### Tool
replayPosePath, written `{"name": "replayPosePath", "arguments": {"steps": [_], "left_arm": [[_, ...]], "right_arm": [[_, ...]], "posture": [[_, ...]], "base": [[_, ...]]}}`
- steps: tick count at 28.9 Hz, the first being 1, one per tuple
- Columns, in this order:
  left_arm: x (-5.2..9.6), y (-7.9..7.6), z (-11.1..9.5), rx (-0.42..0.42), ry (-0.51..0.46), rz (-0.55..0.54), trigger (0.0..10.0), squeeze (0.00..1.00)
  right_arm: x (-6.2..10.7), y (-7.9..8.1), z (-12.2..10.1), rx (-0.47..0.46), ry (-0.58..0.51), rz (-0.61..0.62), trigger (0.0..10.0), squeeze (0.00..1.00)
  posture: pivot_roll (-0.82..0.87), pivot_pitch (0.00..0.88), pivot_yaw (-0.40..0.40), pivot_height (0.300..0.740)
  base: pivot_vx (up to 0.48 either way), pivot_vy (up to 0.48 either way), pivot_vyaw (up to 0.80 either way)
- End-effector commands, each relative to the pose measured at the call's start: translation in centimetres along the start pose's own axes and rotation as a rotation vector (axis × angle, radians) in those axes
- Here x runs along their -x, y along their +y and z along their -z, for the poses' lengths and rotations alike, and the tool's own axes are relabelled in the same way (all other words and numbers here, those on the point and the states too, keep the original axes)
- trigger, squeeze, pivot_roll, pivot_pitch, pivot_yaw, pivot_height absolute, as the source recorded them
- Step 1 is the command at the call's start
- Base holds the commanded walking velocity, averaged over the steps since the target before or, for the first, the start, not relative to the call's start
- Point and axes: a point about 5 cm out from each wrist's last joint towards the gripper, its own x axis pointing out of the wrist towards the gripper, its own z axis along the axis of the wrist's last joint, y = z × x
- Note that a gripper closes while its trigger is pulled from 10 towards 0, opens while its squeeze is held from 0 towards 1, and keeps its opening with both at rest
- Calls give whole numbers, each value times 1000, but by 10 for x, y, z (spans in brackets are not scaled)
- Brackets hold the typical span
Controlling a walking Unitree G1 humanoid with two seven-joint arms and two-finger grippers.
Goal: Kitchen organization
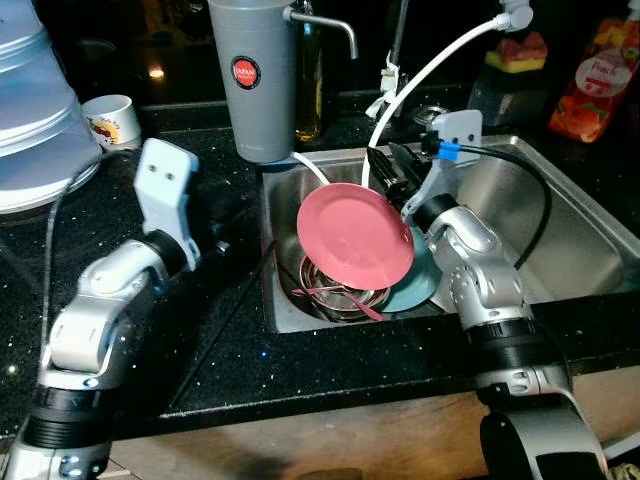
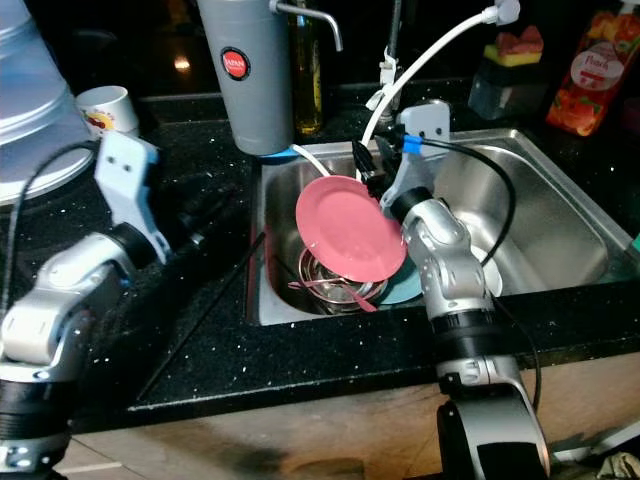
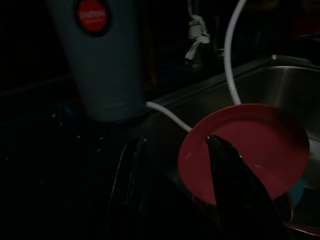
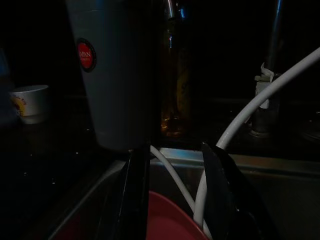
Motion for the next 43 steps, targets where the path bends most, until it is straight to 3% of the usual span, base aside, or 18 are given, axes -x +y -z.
{"name": "replayPosePath", "arguments": {"steps": [1,7,12,20,22,25,28,39,43], "left_arm": [[13,5,9,-35,68,-73,10000,0],[25,8,19,-41,108,-171,10000,0],[42,0,22,-2,20,-300,10000,0],[48,-10,18,-3,-37,-311,10000,0],[60,-14,23,12,-35,-309,10000,0],[65,-15,25,12,-25,-309,10000,0],[70,-17,31,-7,13,-304,10000,0],[67,-10,43,-17,89,-333,10000,0],[59,-2,50,-28,137,-371,10000,0]], "right_arm": [[12,9,3,67,1,-3,10000,0],[28,14,5,98,1,12,10000,0],[57,14,15,96,17,107,10000,0],[72,11,21,72,40,161,10000,0],[85,5,25,173,67,182,10000,0],[89,4,27,221,84,180,10000,0],[97,4,42,276,190,157,10000,0],[99,-2,56,205,279,205,10000,0],[81,-16,49,190,286,251,10000,0]], "posture": [[25,13,2,740],[19,12,8,740],[19,18,9,740],[22,20,8,740],[24,29,15,740],[24,30,17,740],[33,31,18,740],[34,39,18,740],[29,43,24,740]], "base": [[0,0,0],[0,0,0],[0,0,0],[0,0,0],[0,0,0],[0,0,0],[0,0,0],[0,0,0],[0,0,0]]}}
